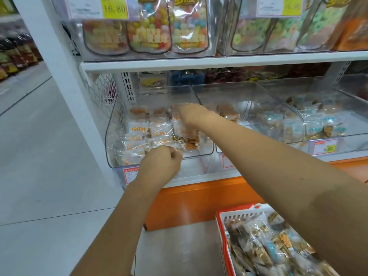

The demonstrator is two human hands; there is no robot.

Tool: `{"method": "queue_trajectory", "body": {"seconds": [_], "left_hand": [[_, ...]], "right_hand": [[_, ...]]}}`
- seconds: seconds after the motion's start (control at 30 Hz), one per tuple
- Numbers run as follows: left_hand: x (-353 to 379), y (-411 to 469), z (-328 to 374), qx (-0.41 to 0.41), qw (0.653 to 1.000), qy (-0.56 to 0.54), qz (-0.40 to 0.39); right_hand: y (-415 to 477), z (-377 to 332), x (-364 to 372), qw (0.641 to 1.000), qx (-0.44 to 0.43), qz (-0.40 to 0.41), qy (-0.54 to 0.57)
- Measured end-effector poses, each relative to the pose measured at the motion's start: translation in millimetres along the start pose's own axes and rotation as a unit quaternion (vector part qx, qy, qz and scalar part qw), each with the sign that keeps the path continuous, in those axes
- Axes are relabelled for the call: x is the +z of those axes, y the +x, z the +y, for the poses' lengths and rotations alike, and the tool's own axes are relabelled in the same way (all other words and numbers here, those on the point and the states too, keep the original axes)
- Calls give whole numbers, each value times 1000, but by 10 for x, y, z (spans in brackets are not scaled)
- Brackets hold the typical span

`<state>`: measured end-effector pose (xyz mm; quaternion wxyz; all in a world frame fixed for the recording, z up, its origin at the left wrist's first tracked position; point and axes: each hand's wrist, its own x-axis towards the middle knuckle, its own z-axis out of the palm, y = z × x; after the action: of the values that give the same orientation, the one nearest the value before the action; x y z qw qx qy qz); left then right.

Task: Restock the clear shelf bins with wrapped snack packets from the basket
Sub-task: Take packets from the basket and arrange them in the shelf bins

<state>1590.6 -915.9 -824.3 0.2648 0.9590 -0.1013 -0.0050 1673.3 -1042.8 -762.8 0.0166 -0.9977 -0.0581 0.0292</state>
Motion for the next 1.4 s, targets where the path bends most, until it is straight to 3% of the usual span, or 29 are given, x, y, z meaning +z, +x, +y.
{"method": "queue_trajectory", "body": {"seconds": [0.23, 0.37, 0.5, 0.67, 0.83, 1.13, 1.3, 1.4], "left_hand": [[7, -4, -40, 20, 999, 26, 4], [14, 26, 6, 78, 997, 7, 17], [59, 91, 84, 95, 994, 55, -2], [92, 129, 89, 59, 996, 63, -10], [104, 213, 111, 87, 993, 53, -63], [173, 355, 196, 119, 987, 30, -106], [111, 463, 356, 7, 972, 0, -234], [154, 552, 420, -91, 953, -73, -280]], "right_hand": [[76, -24, -172, 988, -50, -94, -114], [93, -55, -404, 978, -33, -118, -167], [31, -181, -565, 965, -39, -160, -202], [-76, -347, -322, 974, -65, -98, -192], [99, -289, -17, 989, -20, -76, -121], [202, -29, 134, 996, -55, 26, -66], [166, -22, 123, 999, -18, 2, -40], [188, -27, 151, 1000, -3, -6, -23]]}}
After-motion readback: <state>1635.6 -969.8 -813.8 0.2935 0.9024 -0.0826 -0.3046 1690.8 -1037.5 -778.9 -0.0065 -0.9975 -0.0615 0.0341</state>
